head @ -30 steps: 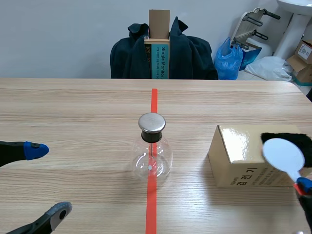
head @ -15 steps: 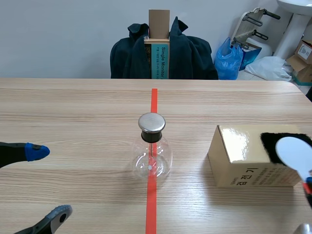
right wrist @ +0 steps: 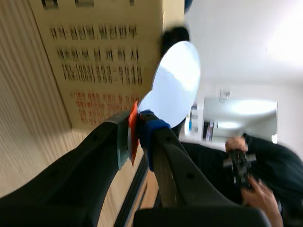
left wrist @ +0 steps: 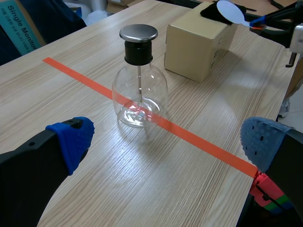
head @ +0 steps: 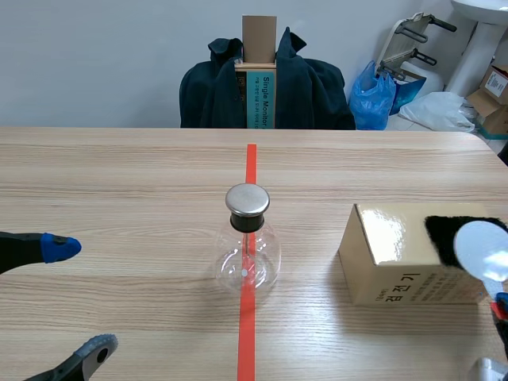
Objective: Do the electroscope experiment.
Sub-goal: 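Rub the plate on the fur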
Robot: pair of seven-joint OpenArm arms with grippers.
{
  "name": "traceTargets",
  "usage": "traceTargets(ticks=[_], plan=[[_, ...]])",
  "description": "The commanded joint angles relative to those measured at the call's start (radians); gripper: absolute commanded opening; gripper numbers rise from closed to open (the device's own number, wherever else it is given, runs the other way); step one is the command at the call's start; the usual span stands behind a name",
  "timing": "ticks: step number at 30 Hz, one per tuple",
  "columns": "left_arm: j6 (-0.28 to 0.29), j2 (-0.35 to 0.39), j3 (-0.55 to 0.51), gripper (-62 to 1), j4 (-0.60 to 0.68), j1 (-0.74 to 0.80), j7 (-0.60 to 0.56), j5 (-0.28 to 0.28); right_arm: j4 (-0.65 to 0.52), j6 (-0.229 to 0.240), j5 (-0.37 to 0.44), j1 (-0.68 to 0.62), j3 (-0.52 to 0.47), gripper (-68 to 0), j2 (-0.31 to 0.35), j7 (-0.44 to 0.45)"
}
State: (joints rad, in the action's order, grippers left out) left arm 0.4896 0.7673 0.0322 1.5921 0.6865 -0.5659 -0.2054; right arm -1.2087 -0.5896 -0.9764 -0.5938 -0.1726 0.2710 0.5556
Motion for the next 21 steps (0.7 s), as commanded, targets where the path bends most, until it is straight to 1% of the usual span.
traceTargets(ticks=[1, 4, 5, 6, 7, 8, 9, 10, 13, 14, 15, 18, 19, 20, 21], plan=[[-0.002, -0.005, 0.006, 1.4, 0.005, -0.003, -0.013, -0.006, -0.008, 0.008, 0.011, -0.002, -0.013, -66.9, 0.023, -0.010], [-0.002, -0.005, 0.006, 1.4, 0.005, -0.003, -0.013, -0.007, -0.010, 0.006, 0.011, 0.001, -0.005, -66.9, 0.028, 0.136], [-0.002, -0.005, 0.006, 1.4, 0.005, -0.003, -0.013, -0.007, -0.010, 0.006, 0.012, 0.001, -0.002, -66.9, 0.026, 0.145], [-0.002, -0.005, 0.006, 1.4, 0.005, -0.003, -0.013, -0.007, -0.010, -0.005, 0.016, 0.001, -0.003, -66.9, 0.022, 0.120], [-0.002, -0.005, 0.006, 1.4, 0.005, -0.003, -0.013, -0.006, -0.010, -0.027, 0.019, 0.001, -0.004, -66.9, 0.019, 0.066], [-0.002, -0.005, 0.006, 1.4, 0.005, -0.003, -0.013, -0.006, -0.010, -0.037, 0.019, 0.001, -0.005, -66.9, 0.018, 0.005], [-0.002, -0.005, 0.006, 1.4, 0.005, -0.003, -0.013, -0.006, -0.010, -0.038, 0.019, 0.001, -0.008, -66.9, 0.020, -0.029], [-0.002, -0.005, 0.006, 1.4, 0.005, -0.003, -0.013, -0.006, -0.010, -0.038, 0.019, 0.002, -0.008, -66.9, 0.023, -0.020], [-0.002, -0.005, 0.006, 1.4, 0.005, -0.003, -0.013, -0.007, -0.010, -0.042, 0.018, 0.008, -0.003, -66.9, 0.024, 0.121], [-0.002, -0.005, 0.006, 1.4, 0.005, -0.003, -0.013, -0.007, -0.010, -0.045, 0.018, 0.010, 0.000, -66.9, 0.021, 0.132], [-0.002, -0.005, 0.006, 1.4, 0.005, -0.003, -0.013, -0.007, -0.010, -0.050, 0.019, 0.010, 0.002, -66.9, 0.017, 0.113], [-0.002, -0.005, 0.006, 1.4, 0.005, -0.003, -0.013, -0.006, -0.009, -0.045, 0.022, 0.010, 0.002, -66.9, 0.014, -0.025], [-0.002, -0.005, 0.006, 1.4, 0.005, -0.003, -0.013, -0.006, -0.009, -0.045, 0.022, 0.010, 0.002, -66.9, 0.018, -0.033], [-0.002, -0.005, 0.006, 1.4, 0.005, -0.003, -0.013, -0.006, -0.009, -0.045, 0.017, 0.010, 0.002, -66.9, 0.020, -0.008], [-0.002, -0.005, 0.006, 1.4, 0.005, -0.003, -0.013, -0.007, -0.010, -0.046, 0.014, 0.013, 0.005, -66.9, 0.022, 0.052]])
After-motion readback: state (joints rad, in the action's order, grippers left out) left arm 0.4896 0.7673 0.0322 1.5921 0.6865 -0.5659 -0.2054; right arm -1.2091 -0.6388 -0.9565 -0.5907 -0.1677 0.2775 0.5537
